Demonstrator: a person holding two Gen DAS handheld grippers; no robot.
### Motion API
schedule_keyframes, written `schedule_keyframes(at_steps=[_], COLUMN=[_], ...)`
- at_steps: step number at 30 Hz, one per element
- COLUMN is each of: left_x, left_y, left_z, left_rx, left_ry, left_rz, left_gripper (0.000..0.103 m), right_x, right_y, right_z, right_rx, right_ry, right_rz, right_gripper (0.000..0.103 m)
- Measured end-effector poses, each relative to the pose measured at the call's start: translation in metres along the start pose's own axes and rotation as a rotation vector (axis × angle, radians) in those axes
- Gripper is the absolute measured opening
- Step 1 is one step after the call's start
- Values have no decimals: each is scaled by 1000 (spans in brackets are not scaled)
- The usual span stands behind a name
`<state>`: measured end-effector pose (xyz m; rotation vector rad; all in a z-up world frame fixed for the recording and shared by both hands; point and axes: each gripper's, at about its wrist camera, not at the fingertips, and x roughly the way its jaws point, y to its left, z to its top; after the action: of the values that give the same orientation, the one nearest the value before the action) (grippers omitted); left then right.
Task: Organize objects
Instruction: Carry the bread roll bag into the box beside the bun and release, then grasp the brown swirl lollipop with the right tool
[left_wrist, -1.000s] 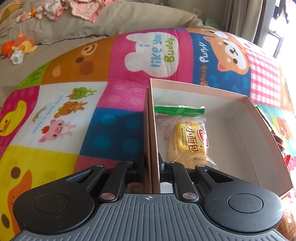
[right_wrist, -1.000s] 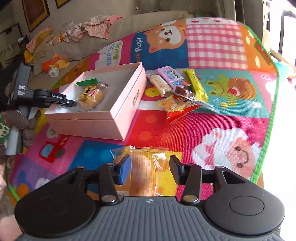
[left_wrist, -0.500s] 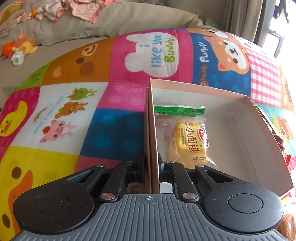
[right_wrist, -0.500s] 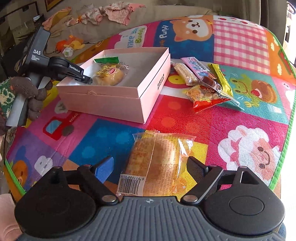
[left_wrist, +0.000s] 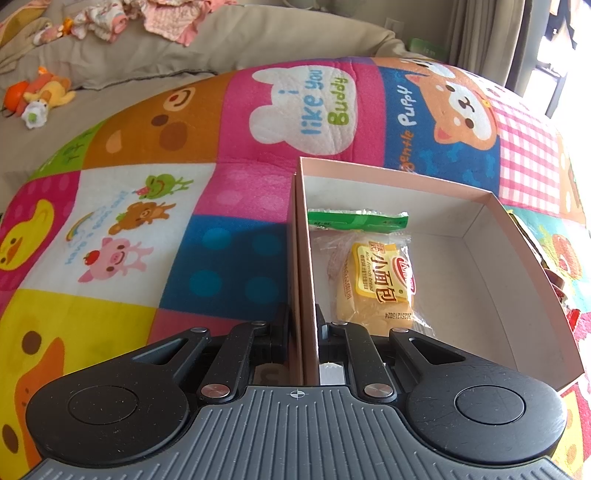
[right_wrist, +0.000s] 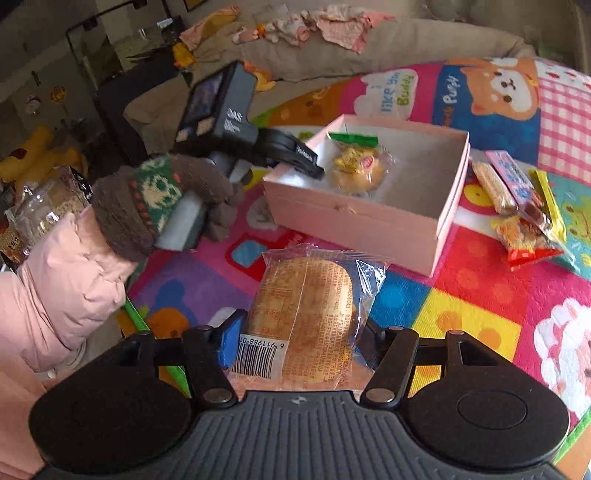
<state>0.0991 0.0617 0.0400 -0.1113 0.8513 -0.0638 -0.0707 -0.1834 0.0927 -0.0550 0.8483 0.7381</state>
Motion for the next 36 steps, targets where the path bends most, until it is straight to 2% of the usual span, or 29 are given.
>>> schedule_keyframes(at_steps=[4, 8, 12, 13, 14, 17, 22, 27, 31, 36], left_x=[0, 0, -1, 0, -1, -1, 0, 0, 0, 0], left_y=[0, 0, -1, 0, 0, 0, 0, 0, 0, -1], left_z=[0, 0, -1, -1, -1, -1, -1, -1, -1, -1], left_rx=[0, -1, -4, -5, -6, -2, -5, -5, -3, 3], left_ry=[0, 0, 0, 1, 0, -1, -2, -2, -2, -1], left_rz=[-1, -1, -5, -7, -9, -10, -11, -11, -7, -4], left_gripper=[13, 13, 13, 13, 13, 13, 13, 13, 13, 13], right_x=[-12, -6, 15, 24, 32, 48, 38, 12, 0, 14], right_y=[2, -9, -27, -32, -38, -48, -59, -91, -126, -172], right_z=[43, 84, 115, 119, 123, 124, 113, 100, 88, 78], right_rx=[-31, -20, 66, 90, 112, 159, 154, 178, 199, 232], right_ry=[-123, -226, -270, -269, -257, -225, -248, -282, -288, -228], right_rz=[-53, -98, -136, -123, -94, -58, -115, -251, -397, -507], right_gripper=[62, 62, 64, 71, 72, 73, 75, 78, 80, 80])
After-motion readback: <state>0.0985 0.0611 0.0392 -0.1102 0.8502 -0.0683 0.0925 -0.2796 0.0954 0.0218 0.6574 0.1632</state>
